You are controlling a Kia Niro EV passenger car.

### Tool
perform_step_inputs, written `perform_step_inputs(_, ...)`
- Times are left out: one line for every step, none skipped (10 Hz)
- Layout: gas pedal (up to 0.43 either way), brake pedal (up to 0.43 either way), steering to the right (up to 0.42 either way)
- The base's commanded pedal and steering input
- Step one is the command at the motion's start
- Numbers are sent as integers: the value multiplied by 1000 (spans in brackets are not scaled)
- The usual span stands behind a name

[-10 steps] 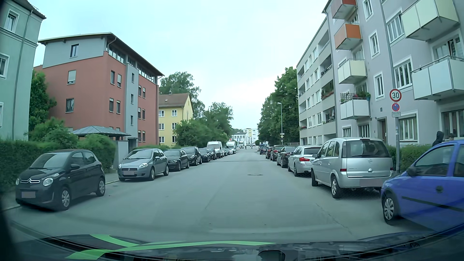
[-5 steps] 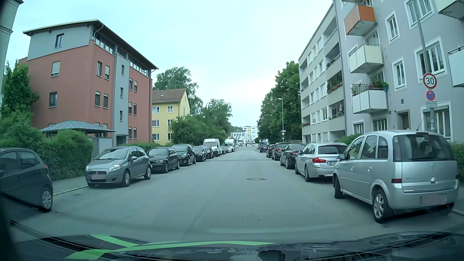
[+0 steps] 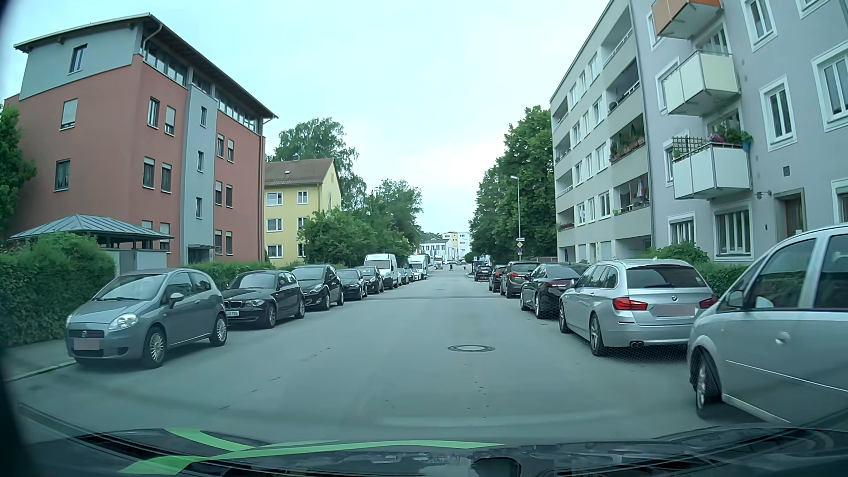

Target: Follow the waypoints while adhering to traffic rules and regulations

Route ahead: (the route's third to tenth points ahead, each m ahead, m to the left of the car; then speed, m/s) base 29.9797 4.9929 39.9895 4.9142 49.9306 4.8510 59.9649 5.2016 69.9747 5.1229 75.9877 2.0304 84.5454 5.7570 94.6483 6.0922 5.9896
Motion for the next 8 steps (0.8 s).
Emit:
perform_step_inputs(47, 0, 0)
perform_step_inputs(47, 0, 0)
perform_step_inputs(47, 0, 0)
perform_step_inputs(47, 0, 0)
perform_step_inputs(47, 0, 0)
perform_step_inputs(47, 0, 0)
perform_step_inputs(47, 0, 0)
perform_step_inputs(47, 0, 0)
